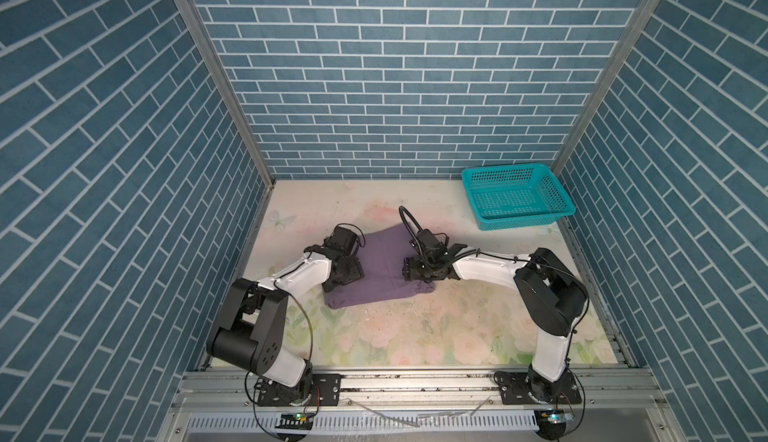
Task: Fold and stack the trousers
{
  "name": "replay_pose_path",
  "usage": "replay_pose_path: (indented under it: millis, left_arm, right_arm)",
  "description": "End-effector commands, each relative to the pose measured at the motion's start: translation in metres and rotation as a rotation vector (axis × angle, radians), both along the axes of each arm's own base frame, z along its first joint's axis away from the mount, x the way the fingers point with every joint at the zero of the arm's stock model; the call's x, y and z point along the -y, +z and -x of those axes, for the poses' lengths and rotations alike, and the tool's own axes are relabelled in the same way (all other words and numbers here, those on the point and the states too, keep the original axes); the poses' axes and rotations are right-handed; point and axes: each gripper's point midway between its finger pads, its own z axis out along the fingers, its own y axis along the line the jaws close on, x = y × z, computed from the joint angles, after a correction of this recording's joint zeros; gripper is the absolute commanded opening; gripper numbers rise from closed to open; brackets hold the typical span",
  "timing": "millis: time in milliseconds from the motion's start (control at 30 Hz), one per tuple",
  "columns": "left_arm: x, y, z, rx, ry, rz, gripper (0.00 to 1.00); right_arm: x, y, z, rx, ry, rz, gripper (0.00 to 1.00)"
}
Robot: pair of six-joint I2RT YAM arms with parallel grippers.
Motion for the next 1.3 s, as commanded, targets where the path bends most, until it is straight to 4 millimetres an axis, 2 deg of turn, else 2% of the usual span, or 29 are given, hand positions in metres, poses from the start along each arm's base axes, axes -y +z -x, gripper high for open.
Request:
replay_pose_path:
  millis: [0, 100, 200, 333, 467, 533, 667, 767, 833, 1000, 1133, 1267]
  left_arm:
    - [-0.008, 0.024, -0.007, 0.035, -0.013, -0.043, 0.81]
    - [-0.002, 0.046, -0.011, 0.071, -0.032, -0.050, 0.81]
    - [0.012, 0.071, -0.010, 0.117, -0.088, -0.100, 0.81]
    - [0.043, 0.091, -0.002, 0.166, -0.171, -0.112, 0.82]
    - [0.079, 0.096, 0.007, 0.205, -0.252, -0.117, 0.83]
    - [0.094, 0.089, 0.012, 0.197, -0.285, -0.122, 0.85]
    - [0.119, 0.057, 0.020, 0.105, -0.322, -0.104, 0.87]
    - [0.130, 0.032, 0.021, 0.058, -0.327, -0.084, 0.87]
    - [0.132, 0.017, 0.021, 0.043, -0.323, -0.077, 0.87]
    - [0.130, -0.013, 0.017, -0.001, -0.290, -0.043, 0.87]
    - [0.111, -0.035, 0.011, -0.037, -0.211, 0.005, 0.86]
    - [0.086, -0.041, 0.002, -0.046, -0.166, -0.008, 0.85]
  right_arm:
    - [-0.011, -0.013, 0.021, -0.085, 0.088, 0.003, 0.74]
    - [-0.006, 0.013, 0.017, -0.017, 0.104, 0.001, 0.74]
    - [0.012, 0.052, 0.012, 0.101, 0.100, 0.028, 0.74]
    - [0.053, 0.104, 0.011, 0.265, 0.055, 0.069, 0.75]
    - [0.111, 0.140, 0.016, 0.398, -0.064, 0.132, 0.75]
    - [0.140, 0.152, 0.022, 0.447, -0.129, 0.148, 0.75]
    - [0.194, 0.165, 0.038, 0.507, -0.278, 0.135, 0.76]
    - [0.228, 0.162, 0.049, 0.504, -0.394, 0.112, 0.77]
    - [0.241, 0.156, 0.055, 0.495, -0.434, 0.098, 0.78]
    - [0.249, 0.147, 0.062, 0.468, -0.453, 0.099, 0.77]
    - [0.246, 0.150, 0.056, 0.464, -0.451, 0.113, 0.77]
    - [0.236, 0.154, 0.047, 0.465, -0.433, 0.112, 0.78]
